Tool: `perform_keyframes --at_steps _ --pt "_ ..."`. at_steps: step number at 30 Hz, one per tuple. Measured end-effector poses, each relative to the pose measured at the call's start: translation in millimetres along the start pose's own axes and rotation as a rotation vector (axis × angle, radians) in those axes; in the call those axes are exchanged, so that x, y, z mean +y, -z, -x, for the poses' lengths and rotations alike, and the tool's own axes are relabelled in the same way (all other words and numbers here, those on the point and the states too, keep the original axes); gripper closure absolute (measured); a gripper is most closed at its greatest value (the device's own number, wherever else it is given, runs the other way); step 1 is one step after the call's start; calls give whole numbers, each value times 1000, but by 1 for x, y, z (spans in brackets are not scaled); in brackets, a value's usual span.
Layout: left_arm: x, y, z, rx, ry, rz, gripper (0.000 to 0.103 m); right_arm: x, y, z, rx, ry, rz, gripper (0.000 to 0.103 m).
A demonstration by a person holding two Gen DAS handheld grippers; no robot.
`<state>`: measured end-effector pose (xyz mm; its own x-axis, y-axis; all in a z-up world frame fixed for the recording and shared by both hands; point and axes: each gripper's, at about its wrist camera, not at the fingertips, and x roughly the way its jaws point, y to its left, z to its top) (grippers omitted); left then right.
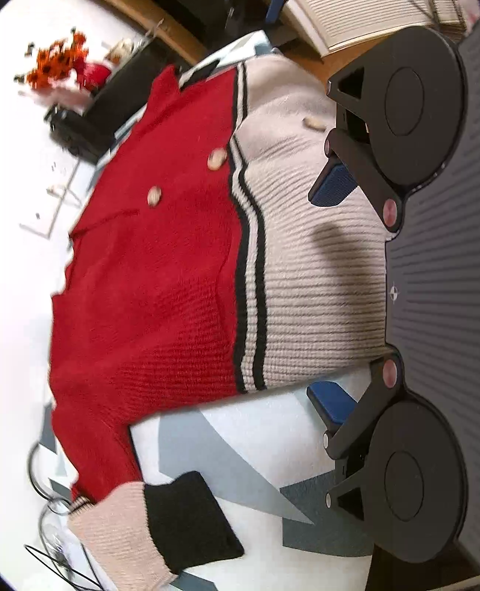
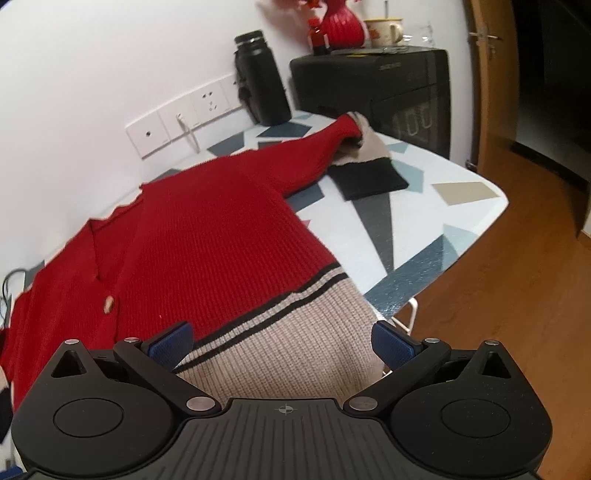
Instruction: Fold clothes
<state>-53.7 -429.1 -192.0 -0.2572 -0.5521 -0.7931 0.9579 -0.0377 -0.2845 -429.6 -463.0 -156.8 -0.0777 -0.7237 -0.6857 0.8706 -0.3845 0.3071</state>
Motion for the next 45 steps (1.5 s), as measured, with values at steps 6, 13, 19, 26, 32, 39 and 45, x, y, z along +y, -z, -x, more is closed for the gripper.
perform_keyframes --at_steps 6,13,19,26,32,39,45 --pt "-14 -14 -6 27 -52 -17 0 -10 0 28 -66 -3 -42 1" --pt "-26 -19 -23 76 -120 -57 0 -51 2 49 -114 66 -124 1" --pt "-37 -18 -30 83 -182 -77 0 -71 4 54 -125 88 -162 1" --pt "-42 -20 -33 96 -218 -73 0 -68 -7 51 -120 75 -139 1" --pt "-43 -20 -36 95 -238 -64 0 -68 -14 52 -124 79 -119 1" --pt "-47 -17 -36 71 -263 -64 0 -80 -13 48 -109 108 -139 1" --pt "-49 -17 -38 68 -283 -46 0 -76 -9 34 -81 104 -149 1"
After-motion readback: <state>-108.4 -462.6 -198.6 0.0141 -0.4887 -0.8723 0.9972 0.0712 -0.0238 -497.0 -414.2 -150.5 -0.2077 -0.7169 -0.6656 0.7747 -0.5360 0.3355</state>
